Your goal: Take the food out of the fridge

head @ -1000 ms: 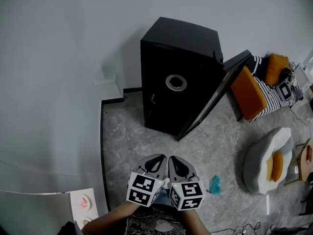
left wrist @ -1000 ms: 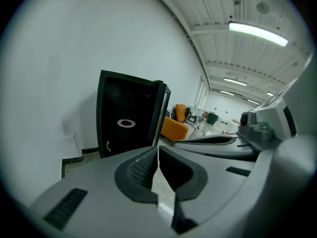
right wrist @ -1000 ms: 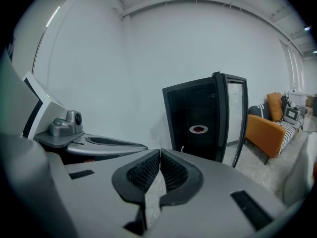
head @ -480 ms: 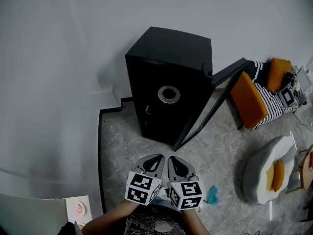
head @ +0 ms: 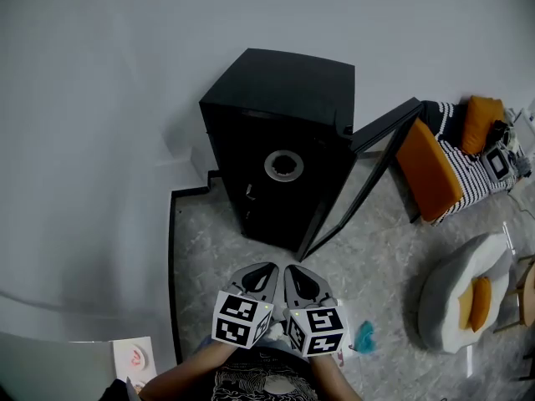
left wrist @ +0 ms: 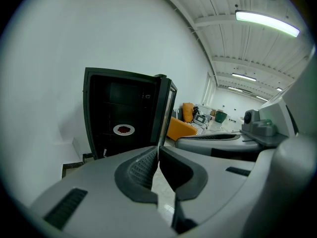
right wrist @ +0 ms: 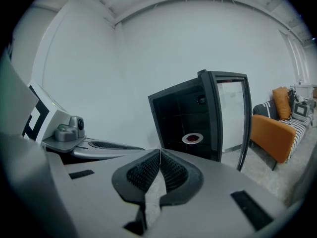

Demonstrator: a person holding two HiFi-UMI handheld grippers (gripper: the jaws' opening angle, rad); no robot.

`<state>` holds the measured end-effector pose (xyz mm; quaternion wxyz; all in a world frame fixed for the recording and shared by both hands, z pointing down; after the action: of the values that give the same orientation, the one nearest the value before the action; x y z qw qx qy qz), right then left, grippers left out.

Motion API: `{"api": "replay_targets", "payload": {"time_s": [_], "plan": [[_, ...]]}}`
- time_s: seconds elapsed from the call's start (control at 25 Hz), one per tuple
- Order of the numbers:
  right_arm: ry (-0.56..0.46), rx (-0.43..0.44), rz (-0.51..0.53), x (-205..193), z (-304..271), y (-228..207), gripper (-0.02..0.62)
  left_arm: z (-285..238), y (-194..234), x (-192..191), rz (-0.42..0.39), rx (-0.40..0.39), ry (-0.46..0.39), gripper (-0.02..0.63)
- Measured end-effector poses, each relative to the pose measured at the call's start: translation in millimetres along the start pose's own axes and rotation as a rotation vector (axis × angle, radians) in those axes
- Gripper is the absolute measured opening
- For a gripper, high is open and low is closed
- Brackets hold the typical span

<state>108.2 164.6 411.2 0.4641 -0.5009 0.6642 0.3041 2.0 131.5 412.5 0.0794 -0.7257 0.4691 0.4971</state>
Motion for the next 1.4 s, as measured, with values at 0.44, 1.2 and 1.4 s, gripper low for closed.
{"api": "replay_targets", "payload": {"time_s": [0.44, 1.2, 1.4], "plan": [[0.009, -0.043, 0.008, 9, -14, -24, 0.023, -35, -1, 19, -0.004, -0.051, 0.009, 0.021], [0.068, -0.146, 0.009, 53, -128, -56, 0.021, -133, 92, 88, 0.109, -0.164, 0.025, 0.021], [0.085, -0.172, 0.007, 67, -156, -60, 0.023, -160, 126, 100, 0.210, -0.219, 0.018, 0.021]]}}
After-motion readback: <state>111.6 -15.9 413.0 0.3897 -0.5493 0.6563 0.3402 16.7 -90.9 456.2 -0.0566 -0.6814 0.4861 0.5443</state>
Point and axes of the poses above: the fingertips, and each gripper's own axes: z backward along the fingers, y to its left, x out of its top, the point moved 8 cm from there along z, backward along the fingers, and after that the axes turned 12 degrees about z, right-handed, at the moved point
